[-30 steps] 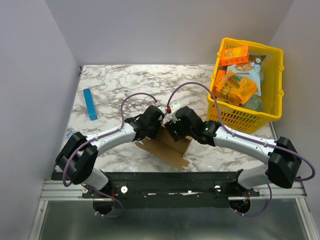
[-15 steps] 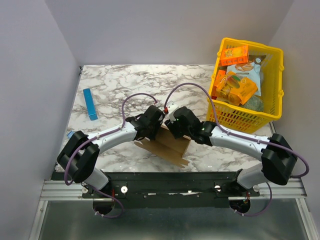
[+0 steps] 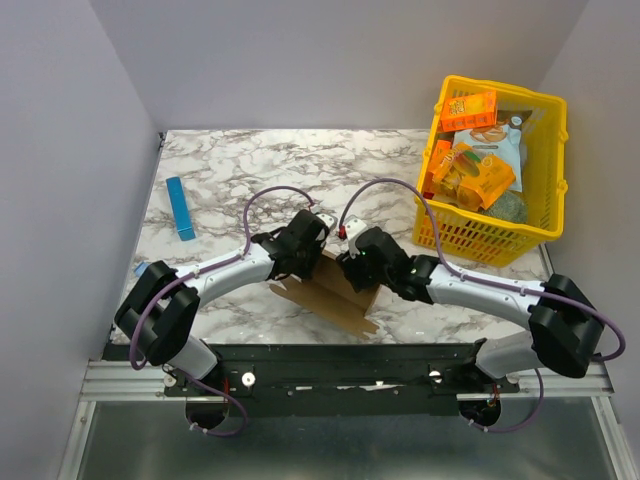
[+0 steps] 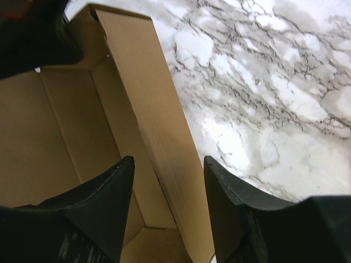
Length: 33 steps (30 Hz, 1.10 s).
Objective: Fold the paper box
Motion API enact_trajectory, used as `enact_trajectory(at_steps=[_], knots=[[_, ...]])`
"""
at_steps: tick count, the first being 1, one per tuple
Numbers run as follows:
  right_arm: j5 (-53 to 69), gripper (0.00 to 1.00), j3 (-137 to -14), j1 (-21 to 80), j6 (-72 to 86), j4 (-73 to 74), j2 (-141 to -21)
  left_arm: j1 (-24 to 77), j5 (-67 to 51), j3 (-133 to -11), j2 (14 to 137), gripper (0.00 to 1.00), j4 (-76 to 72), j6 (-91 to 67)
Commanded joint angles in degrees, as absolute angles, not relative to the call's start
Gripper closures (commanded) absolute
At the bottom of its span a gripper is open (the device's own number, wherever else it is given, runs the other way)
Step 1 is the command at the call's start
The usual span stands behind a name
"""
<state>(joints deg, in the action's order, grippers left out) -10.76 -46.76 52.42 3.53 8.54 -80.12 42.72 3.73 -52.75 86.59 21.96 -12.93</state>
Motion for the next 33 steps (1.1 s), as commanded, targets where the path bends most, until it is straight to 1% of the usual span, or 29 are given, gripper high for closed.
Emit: enact_trajectory(at_steps=[1,2,3,4,5,6,7,8,9,10,11,15,18,19,22,23,25,27,28,31,33], knots=[[-10.81,0.39,-44.39,52.65,4.83,6.59,-77.87,42.28,0.71,-54.05,86.22,1.0,20.92,-12.92],[-11.59,0.4,-44.21,52.65,4.83,6.59,-77.96,42.19,0.53,-54.49,86.13,0.93,21.0,-13.01],[-12.12,0.41,-44.12,52.73,5.01,6.59,-78.05,42.19,0.18,-54.84,86.13,0.91,20.92,-13.27],[-12.65,0.45,-44.21,52.65,5.1,6.59,-78.13,42.27,0.09,-55.28,85.96,0.89,21.09,-13.27],[-13.0,0.46,-44.3,52.73,5.27,6.59,-78.22,42.19,0.09,-56.15,86.04,0.79,21.01,-13.27],[-13.18,0.48,-44.56,52.73,5.53,6.5,-78.66,42.19,-1.3,-56.68,85.87,0.74,21.18,-13.27],[-13.36,0.51,-44.65,52.73,5.8,6.59,-78.92,42.19,-1.58,-57.21,85.78,0.69,21.18,-13.27],[-13.71,0.52,-44.65,52.73,6.06,6.59,-79.19,42.19,-1.93,-58.43,85.61,0.64,21.36,-13.18],[-13.8,0.52,-44.56,52.73,6.5,6.5,-79.8,42.19,-2.02,-58.97,85.61,0.52,21.53,-13.18],[-14.06,0.52,-44.21,52.73,6.76,6.42,-80.07,42.19,-2.28,-59.76,85.34,0.49,21.62,-12.92],[-14.32,0.52,-44.03,52.73,6.94,6.24,-80.42,42.1,-2.55,-60.98,85.17,0.43,21.97,-12.75],[-15.55,0.53,-43.16,52.73,8.78,5.8,-81.12,42.01,-3.34,-64.24,84.73,0.3,23.46,-11.78],[-16.87,0.55,-42.72,52.65,10.28,5.63,-81.65,41.49,-3.25,-65.48,84.2,0.26,24.78,-11.25],[-17.14,0.57,-42.63,52.65,10.72,5.63,-81.74,41.22,-3.16,-65.74,83.94,0.24,25.13,-11.25],[-17.67,0.62,-42.1,52.56,12.39,5.54,-82.26,40.43,-1.94,-65.66,82.8,0.16,27.24,-11.16],[-17.84,0.63,-41.93,52.38,13.0,5.54,-82.53,39.56,-1.59,-65.57,82.53,0.11,27.59,-11.25],[-17.93,0.64,-41.22,52.29,15.02,5.71,-82.7,38.59,-0.53,-65.48,80.78,0.06,27.95,-12.04],[-18.72,0.69,-40.78,52.12,18.26,6.06,-82.88,37.89,2.98,-65.57,78.85,0.01,27.78,-13.09],[-18.89,0.71,-40.43,52.12,19.5,6.33,-82.88,37.71,3.95,-65.65,76.49,0.01,27.6,-13.27],[-19.77,0.81,-40.08,52.12,25.56,7.29,-82.88,36.66,6.77,-66.18,71.04,0.01,25.85,-14.67],[-21.7,0.84,-40.17,52.12,32.21,8.95,-82.88,35.51,6.59,-66.62,68.57,0.01,25.66,-15.55]])
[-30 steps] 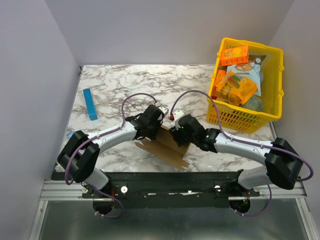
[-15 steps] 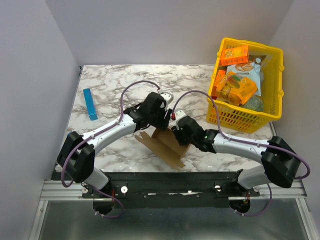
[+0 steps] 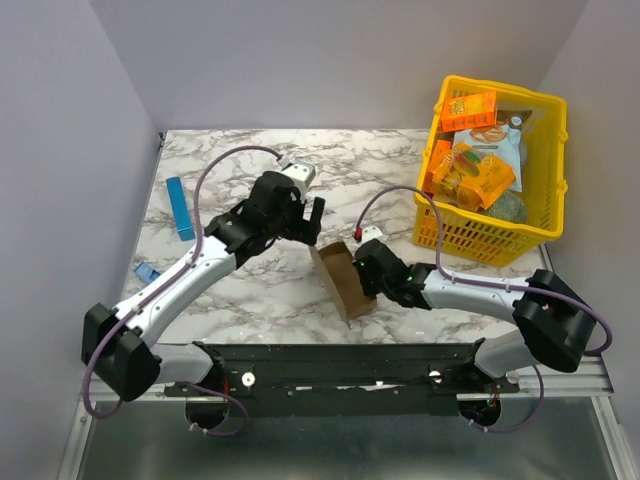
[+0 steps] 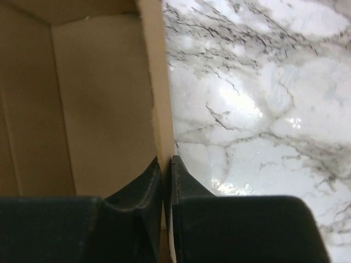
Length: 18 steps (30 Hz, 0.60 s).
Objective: Fold the paper box
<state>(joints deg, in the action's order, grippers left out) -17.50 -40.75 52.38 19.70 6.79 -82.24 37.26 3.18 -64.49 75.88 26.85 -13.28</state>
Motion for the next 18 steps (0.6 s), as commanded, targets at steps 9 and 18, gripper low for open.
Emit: enact_trajectory(at_steps=[9,18], knots=[[-20.4,0.73,-44.63,52.12,48.96,9.58,-86.22,28.31,1.5,-58.83,59.77,0.01,26.02,-20.64],[-21.26,0.13,-41.66,51.94,46.76,11.32,-75.25,22.5,-0.44,-40.89,56.86,0.01,15.48,-31.72]])
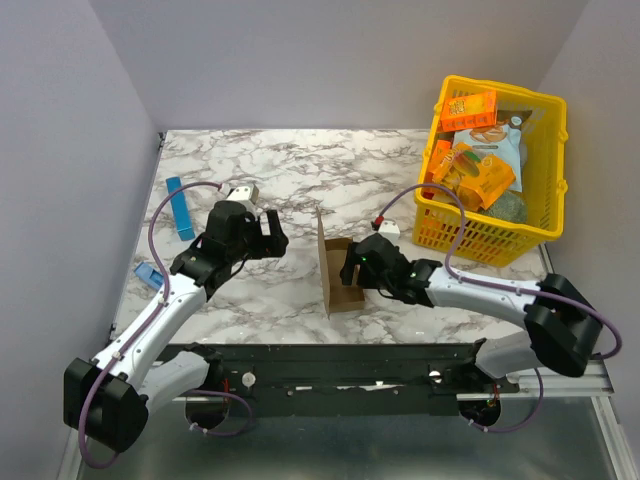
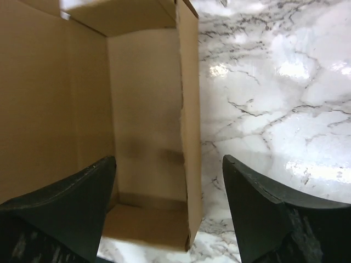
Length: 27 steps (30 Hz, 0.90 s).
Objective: Fold the paper box
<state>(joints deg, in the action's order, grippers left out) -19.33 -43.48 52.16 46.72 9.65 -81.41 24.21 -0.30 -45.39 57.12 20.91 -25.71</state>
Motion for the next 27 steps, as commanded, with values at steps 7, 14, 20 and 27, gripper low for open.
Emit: enact_trajectory(at_steps=[7,14,20,27], knots=[[-23.38,0.16,-34.46,49.75,46.85,13.45,-69.52,22.24,-3.94,-38.67,69.14,0.06,10.74,-32.26],[-25.84,0.18,-30.24,49.48,49.57,14.59,-66.98,23.03,-8.34,-42.09,79.18,0.11,5.37,-31.99],[-26.28,0.2,-31.46,49.39,48.69,16.17,-69.25,24.87,-10.46,-47.89,89.28,0.12,1.58,-31.2],[-18.12,0.22,-35.15,50.44,45.45,12.76,-75.85,29.35,-13.18,-57.46,101.24,0.15,0.88,-28.57]])
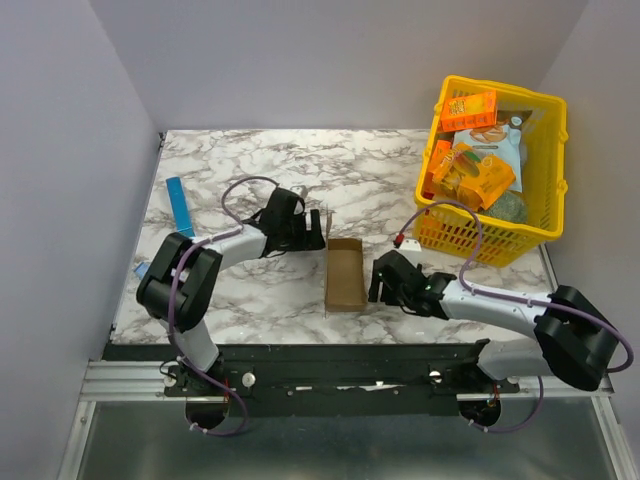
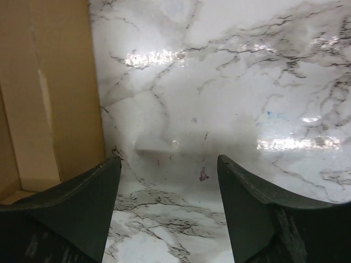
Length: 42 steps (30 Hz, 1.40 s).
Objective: Fold the paper box
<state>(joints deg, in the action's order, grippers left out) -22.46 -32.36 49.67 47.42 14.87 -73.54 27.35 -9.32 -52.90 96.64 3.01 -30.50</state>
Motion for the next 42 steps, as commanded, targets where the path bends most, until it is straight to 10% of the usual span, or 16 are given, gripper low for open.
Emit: enact_trajectory(at_steps=[1,13,18,28,42], knots=[[-17.76,0.22,-35.77,51.84,45.18,12.4,-76.2,29.44,-14.92,-58.09,102.29,0.15,0.27,-28.22],[-10.11,0.19,-37.97,60.99,39.46,3.6,-74.89,27.79,-23.04,-69.96,105.3,0.14,-1.06,-20.22],[-13.44,0.0,-36.03,60.65,33.61,8.24,-63.92,22.16,-13.74,-72.24,100.38,0.09,5.0,-19.69],[-4.75,0.0,-45.52,43.61,20.66,15.73,-56.51,21.36,-18.34,-66.71,76.75,0.04,12.64,-11.18],[-1.05,0.0,-44.13,38.14,21.0,15.82,-53.44,35.06,-16.08,-75.58,83.23,0.06,34.89,11.07]])
